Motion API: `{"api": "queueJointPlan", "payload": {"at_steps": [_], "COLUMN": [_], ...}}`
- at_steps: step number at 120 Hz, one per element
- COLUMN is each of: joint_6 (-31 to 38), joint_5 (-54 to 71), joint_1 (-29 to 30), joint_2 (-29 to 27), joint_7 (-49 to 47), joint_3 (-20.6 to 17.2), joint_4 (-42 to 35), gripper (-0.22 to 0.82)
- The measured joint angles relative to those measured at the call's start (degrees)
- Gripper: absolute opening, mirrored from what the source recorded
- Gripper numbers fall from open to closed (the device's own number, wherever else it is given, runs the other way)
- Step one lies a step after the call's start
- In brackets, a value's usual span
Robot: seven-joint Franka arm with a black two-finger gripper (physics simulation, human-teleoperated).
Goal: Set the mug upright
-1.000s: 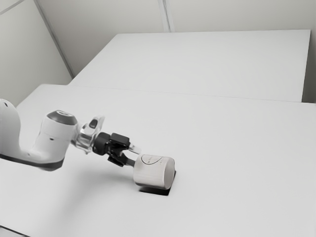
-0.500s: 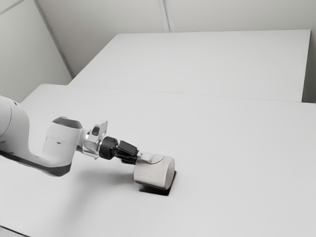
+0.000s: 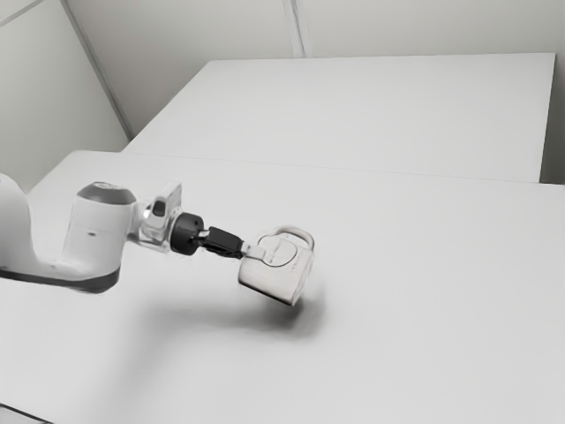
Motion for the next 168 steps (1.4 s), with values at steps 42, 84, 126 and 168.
{"api": "queueJointPlan", "payload": {"at_steps": [42, 84, 126, 168], "joint_6": [4.51, 15.65, 33.54, 37.50], "joint_5": [48.73, 75.73, 77.51, 76.47], "joint_1": [-1.75, -1.96, -2.27, -2.47], "joint_2": [-2.30, -1.38, 0.15, 0.03], "joint_7": [-19.06, -40.82, -55.82, -63.34], "joint_3": [-1.15, -2.81, -2.96, -3.30], "joint_4": [16.96, 14.74, 5.06, 3.48], "gripper": [-0.18, -0.18, -0.18, 0.34]}}
